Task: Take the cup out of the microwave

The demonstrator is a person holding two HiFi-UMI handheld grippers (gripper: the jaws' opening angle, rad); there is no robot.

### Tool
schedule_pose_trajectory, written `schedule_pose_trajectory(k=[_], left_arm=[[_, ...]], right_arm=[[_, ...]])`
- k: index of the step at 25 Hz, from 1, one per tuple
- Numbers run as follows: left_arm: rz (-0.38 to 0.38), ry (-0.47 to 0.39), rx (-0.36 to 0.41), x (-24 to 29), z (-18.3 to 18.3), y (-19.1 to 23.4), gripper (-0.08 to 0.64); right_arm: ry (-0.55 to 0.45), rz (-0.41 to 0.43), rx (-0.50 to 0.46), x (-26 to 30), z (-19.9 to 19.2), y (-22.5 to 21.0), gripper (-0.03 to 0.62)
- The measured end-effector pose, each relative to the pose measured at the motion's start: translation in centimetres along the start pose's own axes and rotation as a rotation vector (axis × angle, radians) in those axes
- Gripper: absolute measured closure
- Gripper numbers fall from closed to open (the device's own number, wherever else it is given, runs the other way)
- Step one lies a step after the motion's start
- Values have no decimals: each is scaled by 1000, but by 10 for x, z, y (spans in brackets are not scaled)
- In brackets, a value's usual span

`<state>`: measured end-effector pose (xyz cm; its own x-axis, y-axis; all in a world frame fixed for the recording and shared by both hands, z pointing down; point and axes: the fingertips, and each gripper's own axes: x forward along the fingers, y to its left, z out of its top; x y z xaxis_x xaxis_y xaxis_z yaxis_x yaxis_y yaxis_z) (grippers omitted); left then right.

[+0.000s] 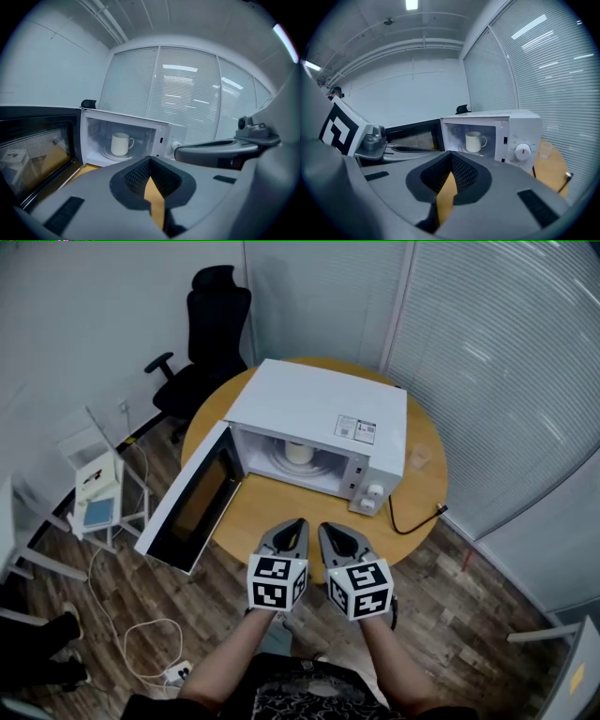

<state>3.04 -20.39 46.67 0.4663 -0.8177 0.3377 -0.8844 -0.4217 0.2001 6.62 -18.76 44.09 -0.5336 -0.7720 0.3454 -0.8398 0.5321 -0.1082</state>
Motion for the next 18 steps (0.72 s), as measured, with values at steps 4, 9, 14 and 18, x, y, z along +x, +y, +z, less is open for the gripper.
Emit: schedule_pose_trajectory(k=[4,9,14,18], left_arm=[[-46,12,14,23,11,30,551],[-96,16,20,45,21,59,551],[-118,3,29,61,29,77,551],[-112,-4,26,70,30,83,551]], right_arm=[[5,-39,11,36,13,-3,577],[16,-88,21,72,25,-5,577],[24,-122,33,94,30,-8,577],[33,-123,30,104,31,-13,577]])
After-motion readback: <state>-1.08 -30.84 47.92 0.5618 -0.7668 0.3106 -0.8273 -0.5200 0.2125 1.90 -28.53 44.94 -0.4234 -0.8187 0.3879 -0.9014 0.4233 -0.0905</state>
